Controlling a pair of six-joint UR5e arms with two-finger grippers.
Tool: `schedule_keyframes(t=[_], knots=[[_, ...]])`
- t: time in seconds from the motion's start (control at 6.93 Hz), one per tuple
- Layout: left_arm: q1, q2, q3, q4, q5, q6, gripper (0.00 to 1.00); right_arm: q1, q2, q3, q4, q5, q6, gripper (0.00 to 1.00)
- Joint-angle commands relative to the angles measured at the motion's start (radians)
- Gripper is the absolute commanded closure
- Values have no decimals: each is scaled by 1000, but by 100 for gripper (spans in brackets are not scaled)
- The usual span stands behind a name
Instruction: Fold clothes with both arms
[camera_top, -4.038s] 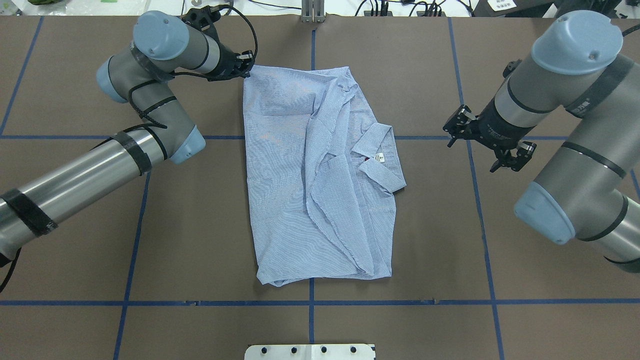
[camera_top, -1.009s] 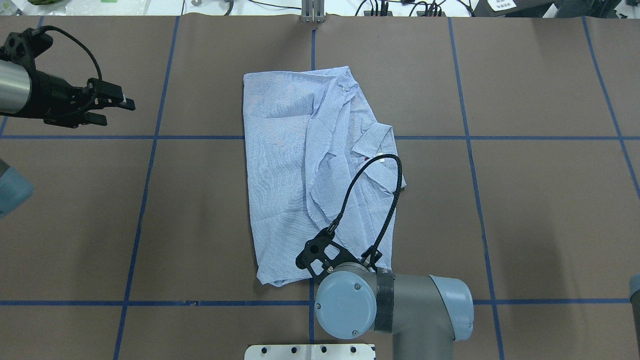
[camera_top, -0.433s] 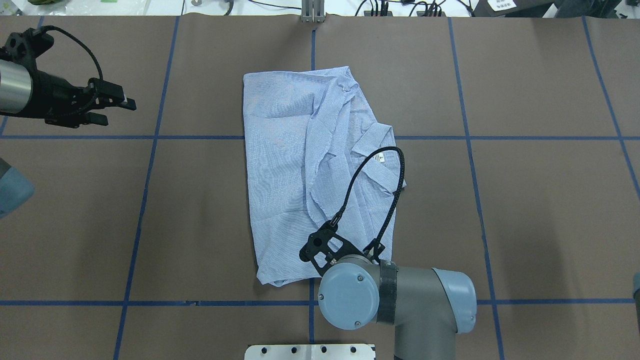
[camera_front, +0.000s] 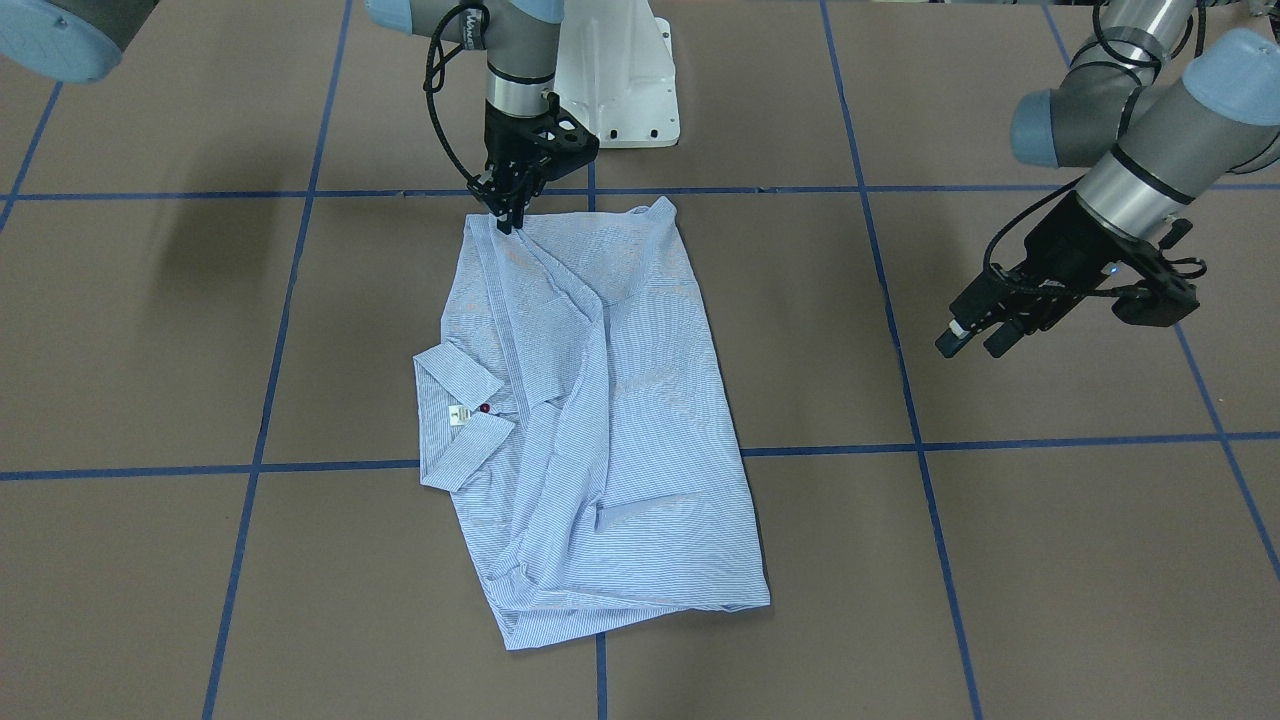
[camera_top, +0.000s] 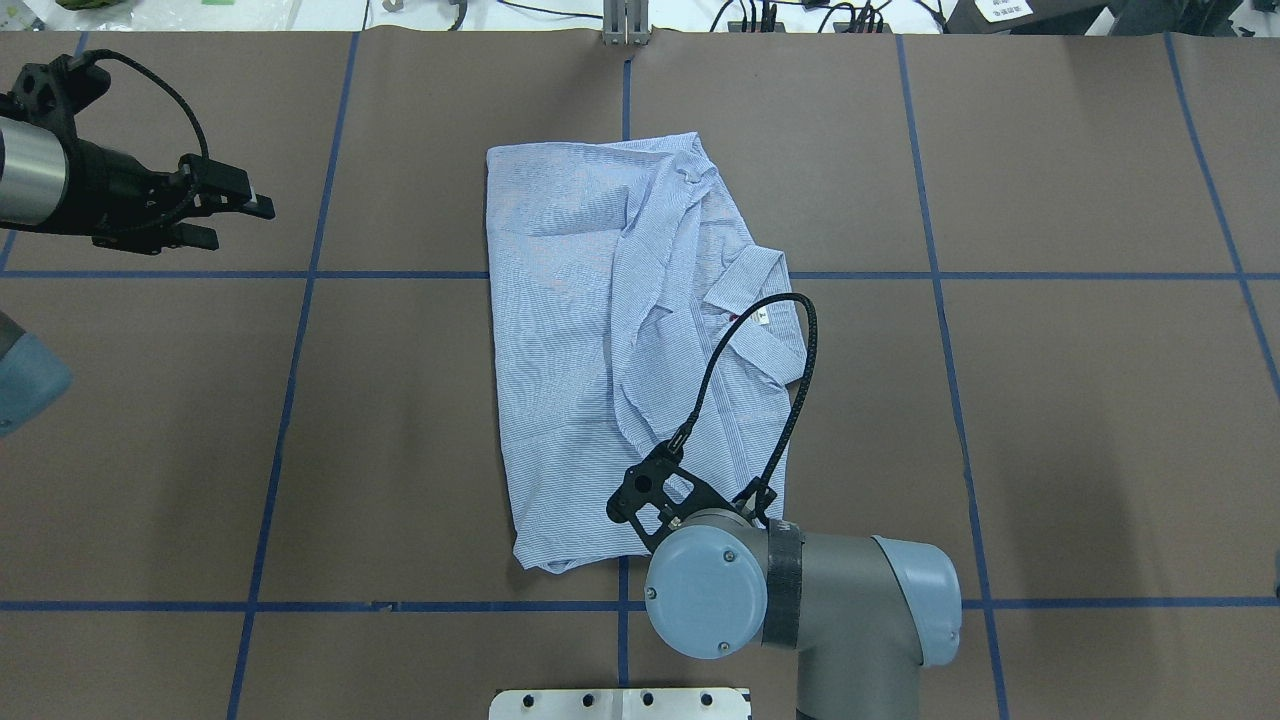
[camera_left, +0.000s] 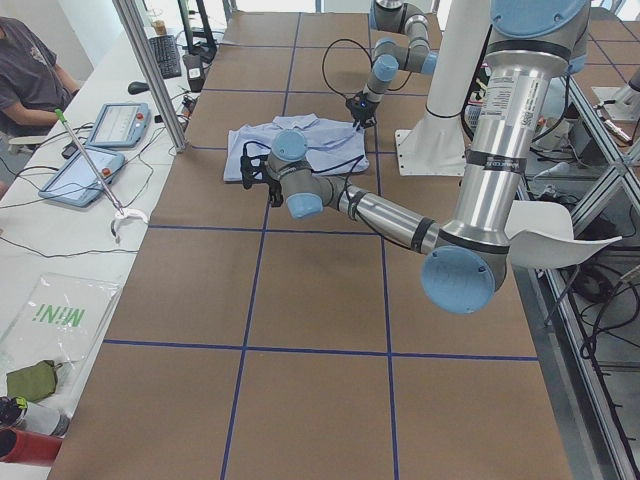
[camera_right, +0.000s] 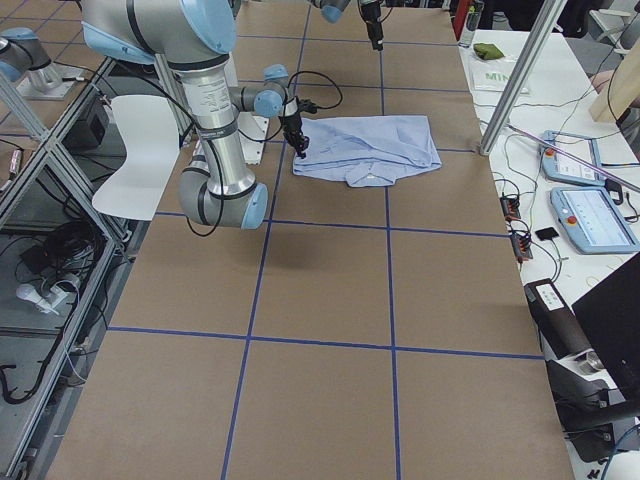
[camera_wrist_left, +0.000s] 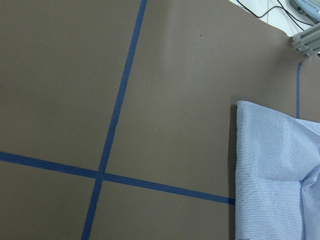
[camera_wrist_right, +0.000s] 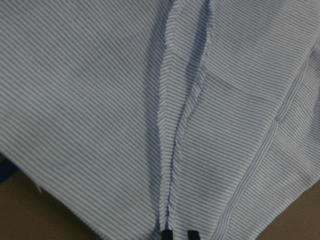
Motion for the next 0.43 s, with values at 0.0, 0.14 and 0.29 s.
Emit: schedule_keyframes(t=[0.0,0.14,0.29], knots=[[0,-3,1,2,-1,-2,14,4,-22,33,-3,3,0,100],[0,-5,-2,2,-1,-4,14,14,-30,59,-22,7,-4,100],[-1,-5,-4,2,-2,-5,14,25,-41,97,-65,11,-8,100]])
